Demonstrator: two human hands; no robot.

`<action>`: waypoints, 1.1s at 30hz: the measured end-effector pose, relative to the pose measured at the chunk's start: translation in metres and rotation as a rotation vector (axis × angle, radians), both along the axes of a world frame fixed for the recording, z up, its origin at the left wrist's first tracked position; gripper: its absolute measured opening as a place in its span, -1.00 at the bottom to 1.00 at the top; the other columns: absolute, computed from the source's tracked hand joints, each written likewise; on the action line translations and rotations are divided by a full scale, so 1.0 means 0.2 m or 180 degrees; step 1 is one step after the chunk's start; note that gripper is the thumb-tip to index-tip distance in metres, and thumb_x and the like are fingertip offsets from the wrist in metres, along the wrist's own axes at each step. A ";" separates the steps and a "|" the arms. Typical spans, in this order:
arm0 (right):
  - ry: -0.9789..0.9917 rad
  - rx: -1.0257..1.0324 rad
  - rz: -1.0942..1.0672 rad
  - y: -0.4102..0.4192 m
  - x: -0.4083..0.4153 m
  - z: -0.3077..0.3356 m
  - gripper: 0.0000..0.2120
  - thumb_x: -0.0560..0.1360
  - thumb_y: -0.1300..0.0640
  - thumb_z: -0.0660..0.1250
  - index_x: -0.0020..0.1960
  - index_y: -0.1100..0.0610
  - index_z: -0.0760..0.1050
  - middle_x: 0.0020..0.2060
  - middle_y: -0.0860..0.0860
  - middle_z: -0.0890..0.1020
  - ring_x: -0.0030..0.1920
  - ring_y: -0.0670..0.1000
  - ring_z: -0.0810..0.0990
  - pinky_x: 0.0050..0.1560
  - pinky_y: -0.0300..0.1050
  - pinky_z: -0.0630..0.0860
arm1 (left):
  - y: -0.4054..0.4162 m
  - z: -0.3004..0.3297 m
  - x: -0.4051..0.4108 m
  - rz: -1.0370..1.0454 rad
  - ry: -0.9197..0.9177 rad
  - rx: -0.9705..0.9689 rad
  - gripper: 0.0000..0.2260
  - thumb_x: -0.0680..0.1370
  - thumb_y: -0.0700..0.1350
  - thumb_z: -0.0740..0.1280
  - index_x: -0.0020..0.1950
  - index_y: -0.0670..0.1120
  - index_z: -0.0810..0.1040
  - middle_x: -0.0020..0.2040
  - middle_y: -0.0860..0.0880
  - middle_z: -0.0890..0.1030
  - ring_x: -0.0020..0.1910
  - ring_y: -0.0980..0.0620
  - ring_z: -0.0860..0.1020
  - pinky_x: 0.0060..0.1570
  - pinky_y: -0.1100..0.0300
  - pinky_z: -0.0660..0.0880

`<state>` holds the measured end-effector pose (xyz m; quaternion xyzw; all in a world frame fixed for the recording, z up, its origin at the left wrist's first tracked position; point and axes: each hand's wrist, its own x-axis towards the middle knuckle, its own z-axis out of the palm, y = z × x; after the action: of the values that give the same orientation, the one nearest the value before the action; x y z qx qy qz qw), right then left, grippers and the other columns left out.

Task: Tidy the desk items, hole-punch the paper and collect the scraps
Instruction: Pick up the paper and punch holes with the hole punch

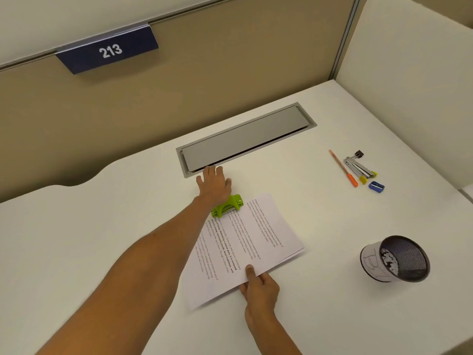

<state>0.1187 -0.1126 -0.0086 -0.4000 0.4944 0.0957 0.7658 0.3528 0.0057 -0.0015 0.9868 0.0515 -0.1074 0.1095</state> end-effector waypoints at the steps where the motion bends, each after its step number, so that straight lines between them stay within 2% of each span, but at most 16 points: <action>1: 0.0006 -0.0004 -0.0007 0.01 0.00 0.00 -0.92 0.52 0.32 0.36 -0.02 0.22 0.63 -0.15 0.11 0.73 -0.10 0.09 0.71 -0.27 -0.15 0.64 | 0.00 -0.01 0.01 -0.0015 0.0028 -0.0002 -0.59 0.64 0.00 0.13 0.44 -0.17 0.27 0.47 -0.17 0.29 0.49 -0.17 0.17 0.41 -0.21 0.15; 7: 0.0019 -0.0066 -0.0006 0.04 0.02 -0.01 -0.91 0.52 0.30 0.37 -0.11 0.17 0.62 -0.20 0.09 0.73 -0.15 0.08 0.70 -0.10 -0.01 0.65 | -0.01 -0.04 0.05 -0.0010 0.0294 -0.0128 -0.52 0.66 0.03 0.08 0.52 -0.15 0.14 0.57 -0.18 0.11 0.56 -0.18 0.01 0.47 -0.21 0.04; 13: 0.0004 -0.0003 0.0003 0.04 0.03 -0.02 -0.91 0.52 0.30 0.37 -0.08 0.15 0.63 -0.20 0.07 0.74 -0.13 0.07 0.71 -0.17 -0.06 0.66 | -0.03 -0.08 0.04 -0.0065 0.0515 -0.0157 -0.46 0.67 0.08 0.03 0.58 -0.10 -0.01 0.62 -0.17 -0.08 0.59 -0.19 -0.12 0.50 -0.22 -0.08; 22: 0.0011 0.0001 0.0050 0.05 0.04 -0.04 -0.90 0.52 0.30 0.37 0.00 0.17 0.62 -0.14 0.09 0.73 -0.09 0.08 0.71 -0.20 -0.10 0.66 | -0.03 -0.14 0.00 -0.0145 0.0675 -0.0083 -0.45 0.67 0.11 -0.02 0.59 -0.11 -0.05 0.61 -0.16 -0.11 0.59 -0.17 -0.14 0.50 -0.23 -0.09; 27: 0.0070 -0.0056 0.0079 0.06 0.04 -0.05 -0.91 0.52 0.28 0.37 -0.02 0.15 0.62 -0.15 0.06 0.73 -0.10 0.06 0.70 -0.22 -0.12 0.66 | -0.04 -0.12 0.01 -0.0191 0.0754 -0.0103 -0.40 0.65 0.13 0.03 0.59 -0.11 -0.07 0.62 -0.15 -0.13 0.59 -0.16 -0.17 0.51 -0.23 -0.12; 33: 0.0078 -0.0044 0.0065 0.05 0.04 -0.04 -0.91 0.52 0.27 0.38 -0.01 0.14 0.61 -0.15 0.05 0.73 -0.10 0.05 0.70 -0.27 -0.17 0.66 | -0.06 -0.07 0.10 -0.0003 0.0442 -0.0242 -0.40 0.64 0.16 0.04 0.58 -0.10 -0.01 0.62 -0.15 -0.07 0.59 -0.16 -0.13 0.51 -0.24 -0.12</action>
<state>0.1262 -0.1017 -0.0162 -0.4092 0.5002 0.1050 0.7559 0.3719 -0.0073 -0.0164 0.9721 0.0544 -0.1775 0.1430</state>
